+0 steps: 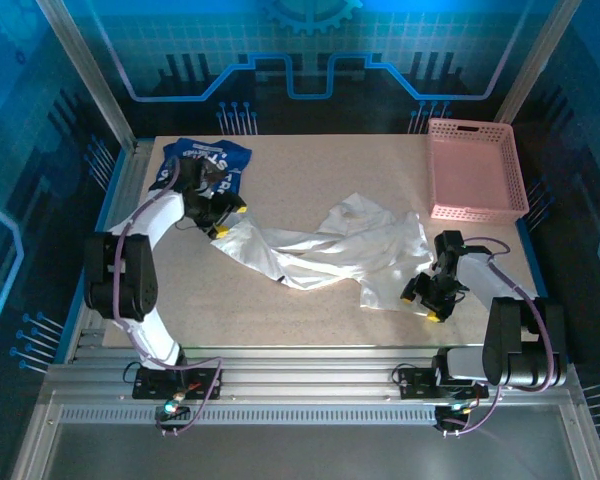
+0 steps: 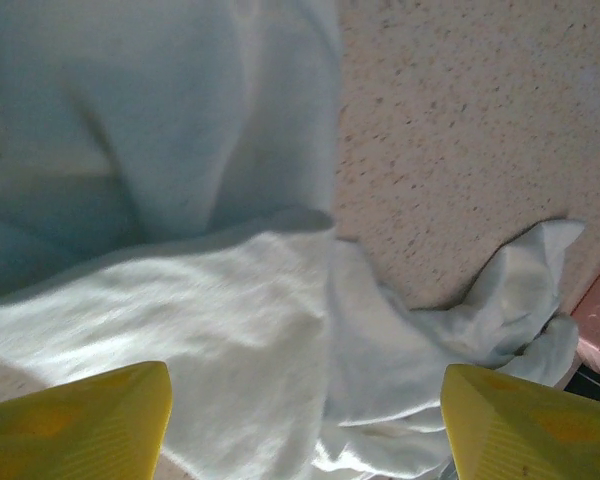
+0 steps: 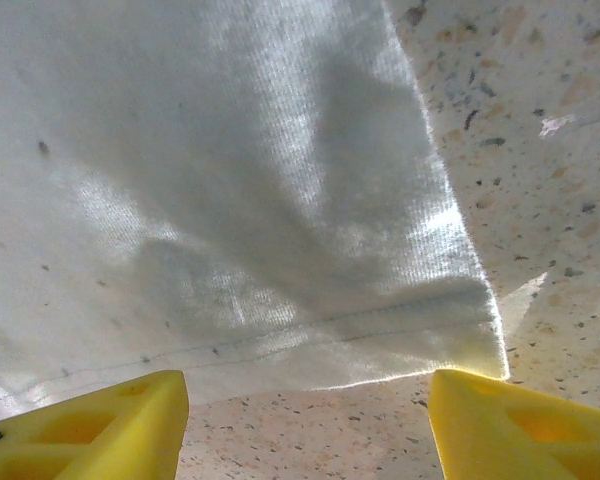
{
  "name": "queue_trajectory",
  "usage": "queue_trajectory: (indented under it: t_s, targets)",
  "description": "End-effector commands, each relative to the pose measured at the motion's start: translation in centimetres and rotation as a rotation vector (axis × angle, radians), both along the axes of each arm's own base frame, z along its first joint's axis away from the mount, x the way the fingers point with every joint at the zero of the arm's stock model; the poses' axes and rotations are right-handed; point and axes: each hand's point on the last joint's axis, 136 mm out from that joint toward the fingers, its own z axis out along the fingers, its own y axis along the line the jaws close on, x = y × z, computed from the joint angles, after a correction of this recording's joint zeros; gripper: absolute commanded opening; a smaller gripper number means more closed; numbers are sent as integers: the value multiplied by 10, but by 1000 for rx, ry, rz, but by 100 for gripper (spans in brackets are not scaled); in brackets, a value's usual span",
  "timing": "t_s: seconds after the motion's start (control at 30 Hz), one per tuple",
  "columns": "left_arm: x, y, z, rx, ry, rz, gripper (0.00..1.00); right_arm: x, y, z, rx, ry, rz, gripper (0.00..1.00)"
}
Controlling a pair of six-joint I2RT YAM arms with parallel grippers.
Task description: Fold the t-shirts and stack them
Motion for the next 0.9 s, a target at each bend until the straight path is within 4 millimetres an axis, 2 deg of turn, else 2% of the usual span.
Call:
queue_trajectory:
  t_s: [0.0, 0.23, 0.4, 0.63, 0.87]
  targets:
    - [8, -17, -1, -36, 34, -22, 71, 1, 0, 3, 13, -6, -4, 66]
    - [14, -34, -15, 4, 100, -59, 69, 0, 1, 3, 16, -12, -7, 66]
    - [12, -25, -35, 75, 164, -58, 67, 1, 2, 2, 23, -19, -8, 66]
    - [13, -14, -52, 138, 193, -32, 63, -1, 3, 2, 32, -25, -11, 66]
    - [9, -10, -64, 156, 216, -14, 48, 0, 4, 2, 36, -29, -10, 66]
